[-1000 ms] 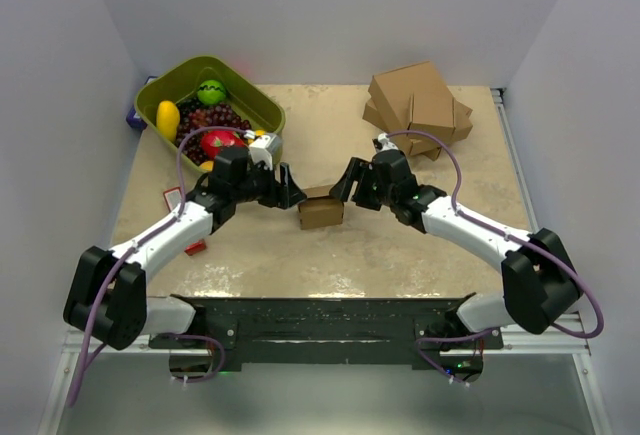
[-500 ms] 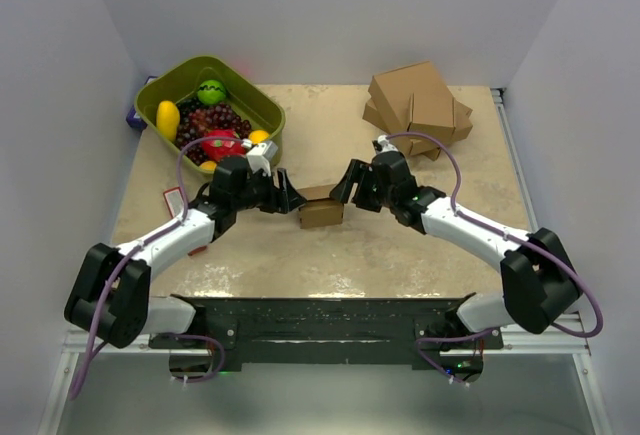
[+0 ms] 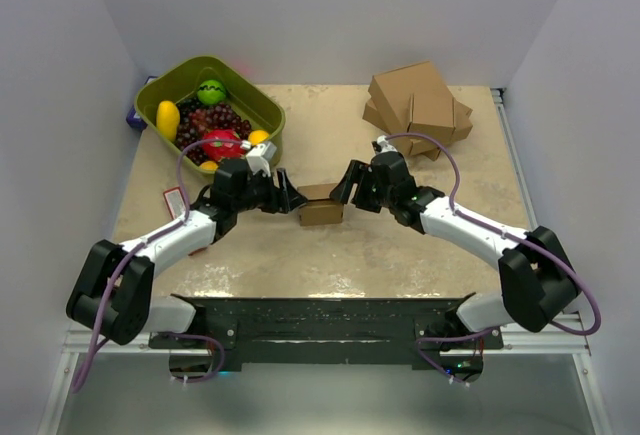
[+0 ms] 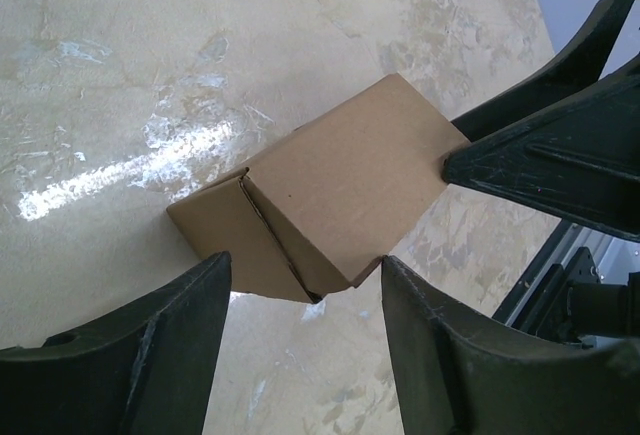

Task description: Fold the paper box

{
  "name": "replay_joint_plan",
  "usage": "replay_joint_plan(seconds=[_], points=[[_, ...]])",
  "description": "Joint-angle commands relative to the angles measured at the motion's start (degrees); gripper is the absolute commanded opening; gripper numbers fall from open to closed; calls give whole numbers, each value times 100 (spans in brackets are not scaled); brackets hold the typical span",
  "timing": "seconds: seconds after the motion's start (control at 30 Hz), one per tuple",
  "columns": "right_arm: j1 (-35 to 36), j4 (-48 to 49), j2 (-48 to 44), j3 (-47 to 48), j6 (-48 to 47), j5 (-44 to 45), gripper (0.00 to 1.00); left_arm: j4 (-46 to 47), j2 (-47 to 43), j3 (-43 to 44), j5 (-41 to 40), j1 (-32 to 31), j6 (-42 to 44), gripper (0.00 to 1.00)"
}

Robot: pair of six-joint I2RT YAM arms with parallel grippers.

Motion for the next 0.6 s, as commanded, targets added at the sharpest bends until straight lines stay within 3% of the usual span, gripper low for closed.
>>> replay_joint_plan(seconds=[0.0,0.23,0.57], points=[[26,-40,97,-76,-12,195,68,481,-86,-32,117,50,-254,68],[17,-40,106,-85,-21,195,68,772,221,-6,170,164,-395,68],[17,-49,114,-85,-21,195,68,1009,617,-181,118,191,-404,61]])
